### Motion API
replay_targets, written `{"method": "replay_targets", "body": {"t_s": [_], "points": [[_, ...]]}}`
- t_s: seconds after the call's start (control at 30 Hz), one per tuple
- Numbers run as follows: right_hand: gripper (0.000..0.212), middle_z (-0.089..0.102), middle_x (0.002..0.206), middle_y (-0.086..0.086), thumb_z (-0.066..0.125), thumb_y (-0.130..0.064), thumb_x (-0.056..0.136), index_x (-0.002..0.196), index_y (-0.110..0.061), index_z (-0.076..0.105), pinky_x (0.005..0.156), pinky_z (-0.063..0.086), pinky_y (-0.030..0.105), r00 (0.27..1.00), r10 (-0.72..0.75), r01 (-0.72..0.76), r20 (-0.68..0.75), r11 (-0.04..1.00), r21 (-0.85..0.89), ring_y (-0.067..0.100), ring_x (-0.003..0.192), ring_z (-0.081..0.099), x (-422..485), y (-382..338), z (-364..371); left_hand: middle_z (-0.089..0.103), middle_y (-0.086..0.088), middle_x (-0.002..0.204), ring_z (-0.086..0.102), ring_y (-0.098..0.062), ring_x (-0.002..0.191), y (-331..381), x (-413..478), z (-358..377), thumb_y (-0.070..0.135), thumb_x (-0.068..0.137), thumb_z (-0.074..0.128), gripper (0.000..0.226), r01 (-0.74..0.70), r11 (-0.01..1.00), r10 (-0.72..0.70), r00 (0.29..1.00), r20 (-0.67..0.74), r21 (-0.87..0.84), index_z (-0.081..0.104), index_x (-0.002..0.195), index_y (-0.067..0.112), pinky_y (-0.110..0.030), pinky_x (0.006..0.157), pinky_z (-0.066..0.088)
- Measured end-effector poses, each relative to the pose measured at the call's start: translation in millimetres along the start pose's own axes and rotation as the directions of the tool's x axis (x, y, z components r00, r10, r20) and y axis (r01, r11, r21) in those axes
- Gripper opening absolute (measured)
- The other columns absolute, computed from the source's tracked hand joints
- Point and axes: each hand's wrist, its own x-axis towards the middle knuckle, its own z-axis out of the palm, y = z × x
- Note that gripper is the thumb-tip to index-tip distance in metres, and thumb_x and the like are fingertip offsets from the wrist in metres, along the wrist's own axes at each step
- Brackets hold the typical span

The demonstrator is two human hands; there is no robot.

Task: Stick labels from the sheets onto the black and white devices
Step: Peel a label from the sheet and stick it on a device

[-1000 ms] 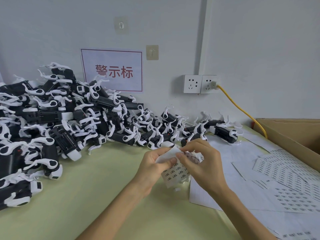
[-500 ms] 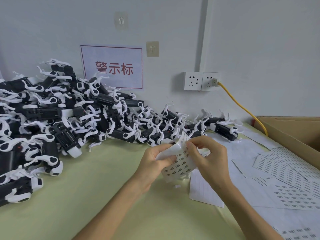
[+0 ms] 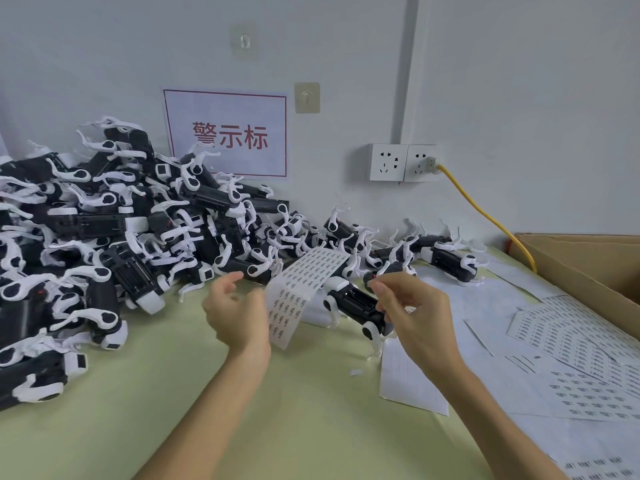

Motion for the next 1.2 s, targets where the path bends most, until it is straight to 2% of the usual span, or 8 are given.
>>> {"method": "replay_targets", "body": {"t_s": [0.13, 0.2, 0.27, 0.4, 0.67, 0.83, 1.0, 1.2], "points": [[0.014, 0.068, 0.074, -0.009, 0.074, -0.030, 0.091, 0.095, -0.043, 0.073, 0.060, 0.054, 0.046, 0.998, -0.002, 0.001, 0.067, 1.000, 0.020, 0.021, 0.061, 0.060, -2, -1, 1, 0.064, 0.010, 0.098, 0.062, -0.019, 0.093, 7, -9, -1, 0.009, 0.083, 0.064, 0.017, -0.451, 0.892, 0.446, 0.860, 0.247, -0.041, 0.068, 0.090, 0.023, -0.026, 0.083, 0.048], [0.013, 0.068, 0.075, -0.008, 0.073, -0.047, 0.082, 0.095, -0.047, 0.071, 0.060, 0.053, 0.042, 0.995, -0.012, 0.010, 0.094, 1.000, 0.026, 0.019, 0.058, 0.058, -2, -3, 1, 0.071, 0.002, 0.085, 0.064, -0.018, 0.077, 17, -19, 0, 0.023, 0.085, 0.059, 0.016, -0.160, 0.971, 0.236, 0.748, 0.621, -0.176, 0.074, 0.081, 0.021, -0.021, 0.067, 0.049], [0.021, 0.067, 0.075, -0.007, 0.072, -0.056, 0.077, 0.096, -0.047, 0.070, 0.060, 0.050, 0.035, 0.993, -0.033, 0.029, 0.112, 0.999, 0.034, 0.017, 0.057, 0.058, -2, -3, 0, 0.072, -0.006, 0.084, 0.062, -0.020, 0.071, 19, -27, 1, 0.033, 0.089, 0.054, 0.028, 0.000, 0.997, 0.070, 0.486, 0.871, -0.080, 0.077, 0.081, 0.021, -0.024, 0.062, 0.046], [0.025, 0.067, 0.073, -0.007, 0.074, -0.057, 0.077, 0.098, -0.045, 0.069, 0.058, 0.048, 0.028, 0.989, -0.077, 0.075, 0.127, 0.997, 0.019, 0.012, 0.056, 0.057, -1, -3, -1, 0.073, -0.006, 0.091, 0.063, -0.018, 0.076, 15, -34, -1, 0.038, 0.090, 0.060, 0.023, -0.002, 1.000, 0.029, 0.262, 0.965, -0.030, 0.079, 0.087, 0.025, -0.022, 0.066, 0.046], [0.020, 0.064, 0.069, -0.008, 0.080, -0.058, 0.076, 0.088, -0.045, 0.068, 0.055, 0.042, 0.015, 0.993, -0.096, 0.098, 0.070, 0.995, -0.022, 0.018, 0.056, 0.052, -1, -7, -3, 0.069, -0.003, 0.078, 0.058, -0.016, 0.071, 12, -35, 0, 0.024, 0.084, 0.067, 0.009, -0.013, 0.997, 0.081, 0.367, 0.927, -0.081, 0.076, 0.083, 0.019, -0.023, 0.064, 0.044], [0.013, 0.069, 0.077, -0.016, 0.081, -0.022, 0.086, 0.083, -0.032, 0.074, 0.059, 0.043, 0.020, 0.998, -0.011, 0.017, 0.063, 0.995, -0.098, 0.016, 0.060, 0.054, -1, -4, -3, 0.068, -0.005, 0.075, 0.056, -0.014, 0.063, 8, -34, 3, 0.025, 0.081, 0.071, 0.008, 0.030, 0.994, 0.083, 0.444, 0.892, -0.108, 0.078, 0.082, 0.025, -0.022, 0.061, 0.044], [0.013, 0.073, 0.079, -0.006, 0.072, -0.011, 0.094, 0.089, -0.021, 0.079, 0.053, 0.051, 0.032, 0.994, 0.075, -0.081, 0.082, 0.994, 0.069, 0.031, 0.061, 0.059, 1, -7, -5, 0.074, -0.004, 0.085, 0.058, -0.015, 0.067, 5, -34, 4, 0.030, 0.085, 0.066, 0.027, 0.024, 0.994, 0.088, 0.422, 0.902, -0.108, 0.081, 0.105, 0.037, -0.021, 0.062, 0.046], [0.024, 0.068, 0.063, -0.009, 0.073, -0.011, 0.094, 0.081, -0.030, 0.079, 0.049, 0.048, 0.022, 0.989, 0.119, -0.134, 0.088, 0.973, 0.186, 0.014, 0.049, 0.057, 3, -9, -6, 0.077, -0.011, 0.098, 0.055, -0.012, 0.068, -1, -39, 6, 0.029, 0.089, 0.062, 0.039, -0.166, 0.981, 0.164, 0.410, 0.897, -0.103, 0.072, 0.126, 0.034, -0.020, 0.065, 0.044]]}}
